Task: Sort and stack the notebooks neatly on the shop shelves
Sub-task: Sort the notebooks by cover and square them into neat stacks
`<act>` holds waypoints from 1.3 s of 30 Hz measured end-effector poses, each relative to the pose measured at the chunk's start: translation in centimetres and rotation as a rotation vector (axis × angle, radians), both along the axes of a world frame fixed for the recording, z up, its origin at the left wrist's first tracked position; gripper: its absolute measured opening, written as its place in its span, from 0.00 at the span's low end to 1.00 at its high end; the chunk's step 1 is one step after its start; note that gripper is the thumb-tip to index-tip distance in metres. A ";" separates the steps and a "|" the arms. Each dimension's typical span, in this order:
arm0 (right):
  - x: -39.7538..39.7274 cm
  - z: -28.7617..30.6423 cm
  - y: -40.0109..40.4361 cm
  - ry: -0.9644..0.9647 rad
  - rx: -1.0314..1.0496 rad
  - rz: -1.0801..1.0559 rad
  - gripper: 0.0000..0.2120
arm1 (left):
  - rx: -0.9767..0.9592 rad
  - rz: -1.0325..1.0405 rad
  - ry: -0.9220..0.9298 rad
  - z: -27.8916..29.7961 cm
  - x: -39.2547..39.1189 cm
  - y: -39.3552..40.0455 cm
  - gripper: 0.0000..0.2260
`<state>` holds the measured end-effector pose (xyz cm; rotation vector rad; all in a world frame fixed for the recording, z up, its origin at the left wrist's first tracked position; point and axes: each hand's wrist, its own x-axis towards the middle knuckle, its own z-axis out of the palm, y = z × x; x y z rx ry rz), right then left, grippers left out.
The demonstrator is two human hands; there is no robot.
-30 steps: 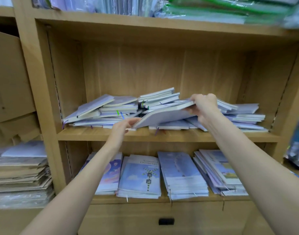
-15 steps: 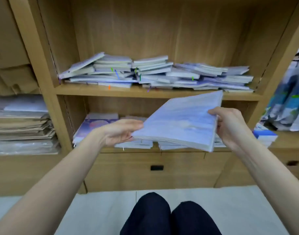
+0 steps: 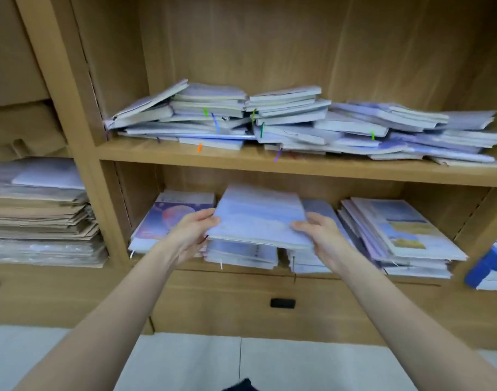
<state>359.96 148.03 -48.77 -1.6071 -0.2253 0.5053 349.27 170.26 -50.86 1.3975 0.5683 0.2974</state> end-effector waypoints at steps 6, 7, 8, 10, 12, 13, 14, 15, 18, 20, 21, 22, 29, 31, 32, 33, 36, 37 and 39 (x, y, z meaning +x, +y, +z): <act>5.2 -9.8 6.4 -0.254 -0.568 0.208 0.19 | 0.715 -0.017 0.413 -8.0 6.8 2.1 0.20; 5.3 -11.0 6.7 -0.277 -0.603 0.229 0.17 | 0.805 -0.057 0.465 -9.2 7.2 2.1 0.19; 5.4 -11.5 6.8 -0.295 -0.618 0.236 0.16 | 0.867 -0.077 0.480 -10.1 7.4 2.4 0.19; 6.1 -11.1 6.5 -0.292 -0.635 0.285 0.17 | 0.949 -0.112 0.469 -11.0 7.6 3.1 0.19; 6.8 -9.7 5.7 -0.309 -0.683 0.366 0.16 | 0.998 -0.131 0.431 -10.8 7.6 3.5 0.17; 6.9 -8.9 5.2 -0.346 -0.710 0.382 0.15 | 1.036 -0.088 0.395 -10.2 7.4 3.4 0.17; 6.9 -7.8 4.7 -0.397 -0.720 0.379 0.14 | 1.096 -0.025 0.317 -9.4 7.1 3.2 0.17; 6.8 -6.6 4.2 -0.444 -0.713 0.362 0.13 | 1.143 0.060 0.195 -8.2 6.6 2.8 0.16; 6.2 -1.5 2.2 -0.686 -0.578 0.240 0.09 | 1.325 0.232 -0.242 -3.5 4.8 2.0 0.15; 5.5 2.7 0.9 -0.881 -0.330 0.125 0.08 | 1.462 0.285 -0.466 0.1 4.3 1.7 0.16; 5.1 4.9 0.4 -0.939 -0.198 0.084 0.10 | 1.493 0.312 -0.522 1.9 4.3 1.6 0.17; 4.8 7.0 0.1 -1.003 -0.095 0.059 0.10 | 1.511 0.347 -0.556 3.8 4.5 1.4 0.17; 8.8 17.2 4.1 -1.506 -0.454 -0.027 0.17 | 1.556 0.405 -0.393 10.7 8.2 0.7 0.18; 10.6 17.7 5.6 -1.494 -0.776 0.059 0.27 | 1.579 0.367 -0.326 11.2 8.8 0.8 0.19; 11.3 17.9 6.1 -1.502 -0.892 0.063 0.29 | 1.616 0.369 -0.301 11.3 9.0 1.0 0.20; 11.8 18.1 6.4 -1.522 -0.968 0.070 0.30 | 1.666 0.372 -0.275 11.4 9.1 1.3 0.21; 12.6 18.5 6.5 -1.491 -1.016 0.176 0.31 | 1.791 0.331 -0.195 11.2 9.3 2.2 0.24; 12.7 18.6 6.5 -1.485 -1.012 0.195 0.31 | 1.807 0.317 -0.179 11.2 9.4 2.3 0.25; 12.6 18.4 6.4 -1.497 -1.010 0.182 0.32 | 1.814 0.328 -0.184 11.3 9.6 2.4 0.26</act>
